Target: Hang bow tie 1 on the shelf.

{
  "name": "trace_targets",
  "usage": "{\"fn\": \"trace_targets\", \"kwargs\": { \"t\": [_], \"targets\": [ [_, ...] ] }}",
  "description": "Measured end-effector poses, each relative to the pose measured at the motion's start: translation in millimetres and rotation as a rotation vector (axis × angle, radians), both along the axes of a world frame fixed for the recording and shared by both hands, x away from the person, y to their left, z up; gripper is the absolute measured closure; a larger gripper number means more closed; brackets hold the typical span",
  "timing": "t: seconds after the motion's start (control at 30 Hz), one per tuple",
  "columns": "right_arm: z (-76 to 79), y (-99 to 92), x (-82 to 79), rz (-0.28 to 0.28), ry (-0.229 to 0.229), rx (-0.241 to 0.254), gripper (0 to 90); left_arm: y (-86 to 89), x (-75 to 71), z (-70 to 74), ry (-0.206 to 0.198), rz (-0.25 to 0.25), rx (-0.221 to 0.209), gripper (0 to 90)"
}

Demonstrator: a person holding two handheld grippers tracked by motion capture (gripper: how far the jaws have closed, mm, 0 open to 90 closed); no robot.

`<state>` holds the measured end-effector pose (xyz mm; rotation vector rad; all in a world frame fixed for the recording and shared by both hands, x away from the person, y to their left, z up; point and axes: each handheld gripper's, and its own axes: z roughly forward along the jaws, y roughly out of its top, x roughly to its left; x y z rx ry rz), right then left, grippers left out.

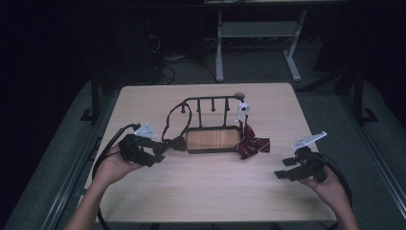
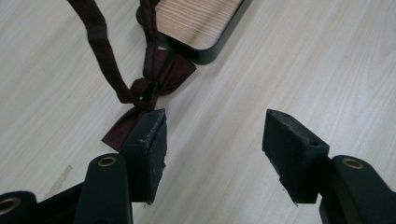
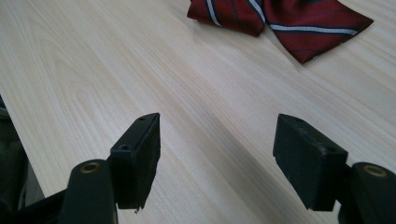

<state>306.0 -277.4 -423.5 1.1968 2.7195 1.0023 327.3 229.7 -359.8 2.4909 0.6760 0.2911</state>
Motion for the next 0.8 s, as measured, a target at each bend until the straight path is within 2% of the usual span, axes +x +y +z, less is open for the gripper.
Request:
{"fn": "trace_targets", "kwargs": {
  "t": [0.23, 0.47, 0.7, 0.8],
  "targets": [
    [-1.5, 1.2, -0.7, 0.002, 0.000, 0.000, 31.7, 5.1, -6.3, -10.7, 0.002, 0.010, -0.009, 38.8],
    [-3.2, 1.8, -0.9, -0.001, 0.008, 0.000, 31.3, 11.5, -11.8, -19.0, -0.023, 0.015, -0.004, 37.5],
    [-4.6, 2.5, -2.4, 0.007, 0.006, 0.011, 31.1, 15.2, -17.9, -30.9, -0.031, 0.046, -0.032, 36.2],
    [-5.3, 1.2, -3.2, 0.007, -0.005, 0.020, 30.9, 14.9, -21.5, -35.8, -0.033, 0.039, -0.041, 35.4]
  ]
}}
